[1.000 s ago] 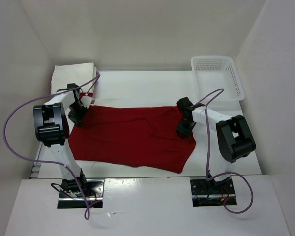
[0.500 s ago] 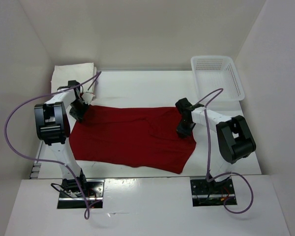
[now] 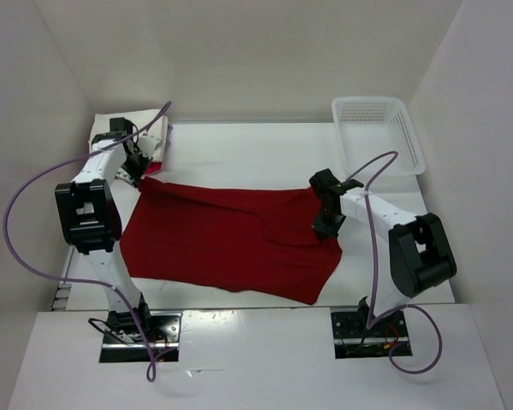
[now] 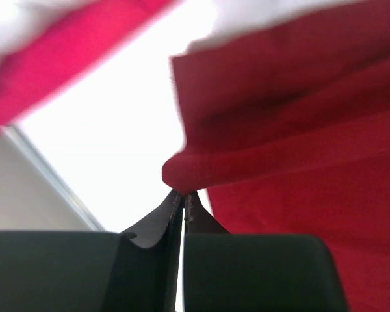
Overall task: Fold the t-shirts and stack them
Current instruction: Fold the flattened tshirt in 1/3 of the way
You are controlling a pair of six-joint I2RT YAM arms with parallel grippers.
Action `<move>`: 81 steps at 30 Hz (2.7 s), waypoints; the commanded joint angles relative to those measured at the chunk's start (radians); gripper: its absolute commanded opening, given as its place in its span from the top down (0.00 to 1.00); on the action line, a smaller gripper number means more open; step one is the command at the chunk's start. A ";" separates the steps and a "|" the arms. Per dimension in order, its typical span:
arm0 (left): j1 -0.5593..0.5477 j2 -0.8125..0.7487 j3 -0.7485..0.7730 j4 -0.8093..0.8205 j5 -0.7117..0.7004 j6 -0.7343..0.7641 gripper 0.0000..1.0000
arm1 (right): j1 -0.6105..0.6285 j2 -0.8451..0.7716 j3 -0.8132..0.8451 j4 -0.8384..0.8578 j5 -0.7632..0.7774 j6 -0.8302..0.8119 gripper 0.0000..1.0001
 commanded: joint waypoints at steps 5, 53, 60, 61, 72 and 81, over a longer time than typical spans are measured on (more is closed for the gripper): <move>-0.004 -0.063 -0.028 0.034 -0.080 0.022 1.00 | 0.010 -0.110 -0.016 -0.143 -0.042 -0.030 1.00; -0.022 0.211 0.064 0.205 0.075 -0.114 0.57 | -0.077 0.471 0.551 -0.025 0.395 -0.152 0.74; -0.001 0.198 0.007 0.225 0.023 -0.186 1.00 | -0.093 0.540 0.664 0.029 0.433 -0.206 1.00; 0.000 0.184 -0.008 0.250 0.005 -0.195 1.00 | -0.092 0.550 0.687 0.029 0.447 -0.217 1.00; 0.036 0.084 -0.012 0.205 0.054 -0.304 1.00 | -0.073 0.775 1.037 0.019 0.532 -0.346 0.95; 0.111 0.040 -0.054 0.177 0.113 -0.375 1.00 | -0.062 0.896 1.261 0.003 0.575 -0.442 0.74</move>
